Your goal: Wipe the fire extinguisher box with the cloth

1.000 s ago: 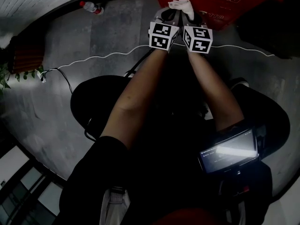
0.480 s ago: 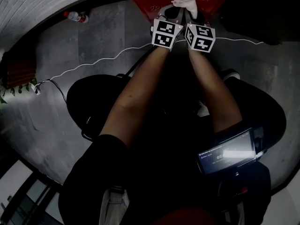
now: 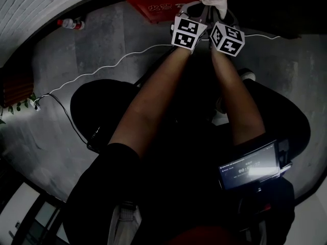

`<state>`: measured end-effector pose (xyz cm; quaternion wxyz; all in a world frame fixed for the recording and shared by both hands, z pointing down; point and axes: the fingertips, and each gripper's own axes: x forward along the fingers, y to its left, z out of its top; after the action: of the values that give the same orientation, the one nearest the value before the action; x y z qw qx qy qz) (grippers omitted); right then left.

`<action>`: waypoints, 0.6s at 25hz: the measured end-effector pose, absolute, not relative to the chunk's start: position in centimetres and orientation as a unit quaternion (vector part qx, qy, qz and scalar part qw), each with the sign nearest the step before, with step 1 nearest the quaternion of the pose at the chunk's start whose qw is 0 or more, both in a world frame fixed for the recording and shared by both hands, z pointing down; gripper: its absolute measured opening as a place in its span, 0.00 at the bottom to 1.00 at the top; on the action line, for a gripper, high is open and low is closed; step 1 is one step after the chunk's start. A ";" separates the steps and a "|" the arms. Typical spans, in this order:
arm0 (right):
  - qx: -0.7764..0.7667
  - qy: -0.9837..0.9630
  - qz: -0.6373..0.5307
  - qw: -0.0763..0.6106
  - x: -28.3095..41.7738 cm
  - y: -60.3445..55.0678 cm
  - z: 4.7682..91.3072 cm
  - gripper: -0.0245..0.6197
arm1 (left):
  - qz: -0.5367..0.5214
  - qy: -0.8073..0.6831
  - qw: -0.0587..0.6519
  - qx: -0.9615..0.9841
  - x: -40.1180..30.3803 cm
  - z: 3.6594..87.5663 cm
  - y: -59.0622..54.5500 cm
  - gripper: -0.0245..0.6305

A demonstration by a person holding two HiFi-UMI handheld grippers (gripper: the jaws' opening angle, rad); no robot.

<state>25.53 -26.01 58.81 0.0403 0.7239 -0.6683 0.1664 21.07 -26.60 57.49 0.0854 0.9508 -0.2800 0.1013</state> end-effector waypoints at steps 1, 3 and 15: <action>0.730 -0.660 0.173 0.036 26.6 -25.8 59.0 0.21 | 0.102 -0.282 0.082 0.951 21.3 57.5 -26.7 0.03; 0.738 -0.649 0.181 0.033 28.1 -25.3 59.5 0.21 | 0.108 -0.282 0.084 0.950 21.6 57.8 -26.5 0.03; 0.718 -0.664 0.209 0.007 24.9 -24.0 61.3 0.22 | 0.127 -0.328 0.124 0.928 15.6 60.2 -25.7 0.03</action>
<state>24.87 -24.01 61.28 0.0069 0.7182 -0.6637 0.2087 15.62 -25.68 60.17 0.1240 0.9279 -0.3281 0.1265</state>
